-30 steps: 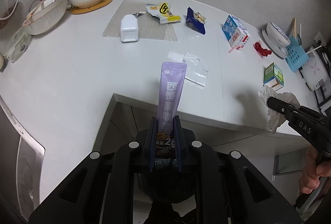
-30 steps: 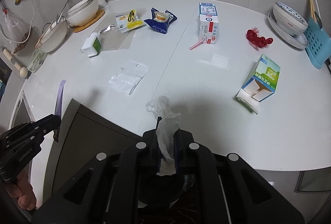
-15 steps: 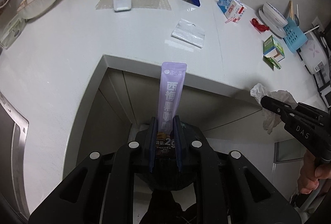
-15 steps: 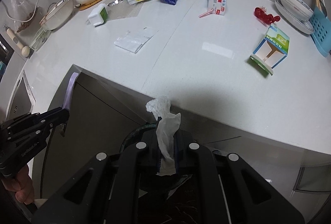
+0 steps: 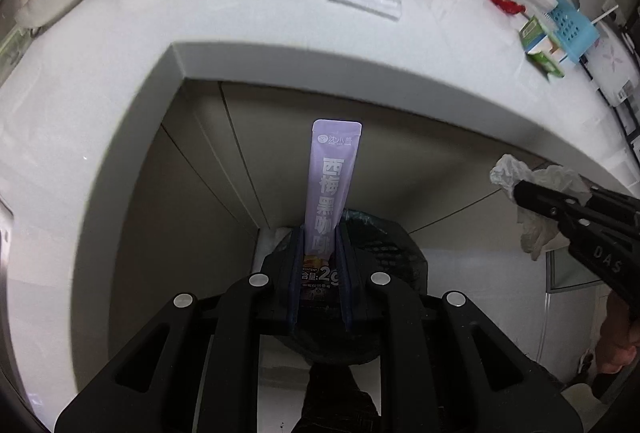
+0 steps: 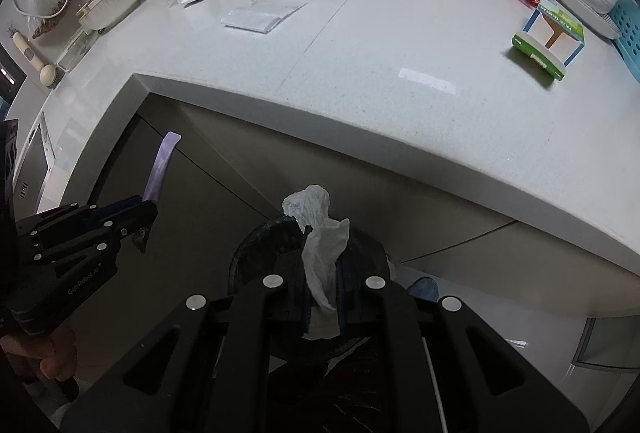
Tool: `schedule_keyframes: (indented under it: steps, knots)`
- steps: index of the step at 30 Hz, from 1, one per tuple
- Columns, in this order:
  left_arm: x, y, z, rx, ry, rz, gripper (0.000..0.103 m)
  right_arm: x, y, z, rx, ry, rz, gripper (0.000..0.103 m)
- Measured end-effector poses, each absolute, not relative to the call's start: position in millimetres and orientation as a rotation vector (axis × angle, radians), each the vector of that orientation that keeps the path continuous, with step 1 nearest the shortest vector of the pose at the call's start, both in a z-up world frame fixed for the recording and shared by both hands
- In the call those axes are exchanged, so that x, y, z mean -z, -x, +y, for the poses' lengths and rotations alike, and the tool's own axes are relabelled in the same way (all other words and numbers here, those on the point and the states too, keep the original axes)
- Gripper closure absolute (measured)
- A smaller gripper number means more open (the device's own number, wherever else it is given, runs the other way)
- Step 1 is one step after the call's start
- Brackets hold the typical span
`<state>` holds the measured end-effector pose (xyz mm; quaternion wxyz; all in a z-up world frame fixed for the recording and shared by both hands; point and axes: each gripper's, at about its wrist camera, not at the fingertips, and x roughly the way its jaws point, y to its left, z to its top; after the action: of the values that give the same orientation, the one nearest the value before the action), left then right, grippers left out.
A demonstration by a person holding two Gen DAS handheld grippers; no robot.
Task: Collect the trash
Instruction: 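Carry the purple wrapper and white tissue down over the wastebasket with both tools, then open the left tool to drop the purple wrapper into the wastebasket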
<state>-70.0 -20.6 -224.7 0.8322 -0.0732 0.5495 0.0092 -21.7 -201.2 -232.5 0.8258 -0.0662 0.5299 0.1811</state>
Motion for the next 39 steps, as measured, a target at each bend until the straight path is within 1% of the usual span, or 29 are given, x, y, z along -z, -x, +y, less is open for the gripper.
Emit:
schedule_keyframes:
  steps: [9, 15, 25, 28, 31, 34, 39]
  knots:
    - [272.1, 79.3, -38.6, 0.023, 0.096, 1.225, 0.088, 276.0, 25.6, -205.5, -0.378, 0.151, 1.179, 0.095]
    - [290.1, 78.8, -55.4, 0.061, 0.064, 1.261, 0.088, 297.3, 30.7, -216.1, -0.352, 0.14, 1.22, 0.095]
    - [300.7, 74.4, -78.8, 0.14, 0.008, 1.288, 0.087, 298.1, 32.8, -237.7, -0.311, 0.105, 1.22, 0.095]
    - [302.0, 73.5, -82.3, 0.159, 0.001, 1.296, 0.084, 298.9, 33.2, -243.2, -0.304, 0.104, 1.225, 0.095]
    - [300.0, 74.6, -82.9, 0.166, -0.004, 1.293, 0.083, 299.7, 31.0, -243.6, -0.301, 0.103, 1.228, 0.095]
    - [297.0, 74.0, -80.4, 0.163, -0.005, 1.285, 0.077, 299.8, 32.8, -241.5, -0.302, 0.105, 1.227, 0.095]
    - [292.6, 75.3, -79.1, 0.153, 0.014, 1.261, 0.058, 299.1, 33.6, -237.3, -0.312, 0.113, 1.221, 0.095]
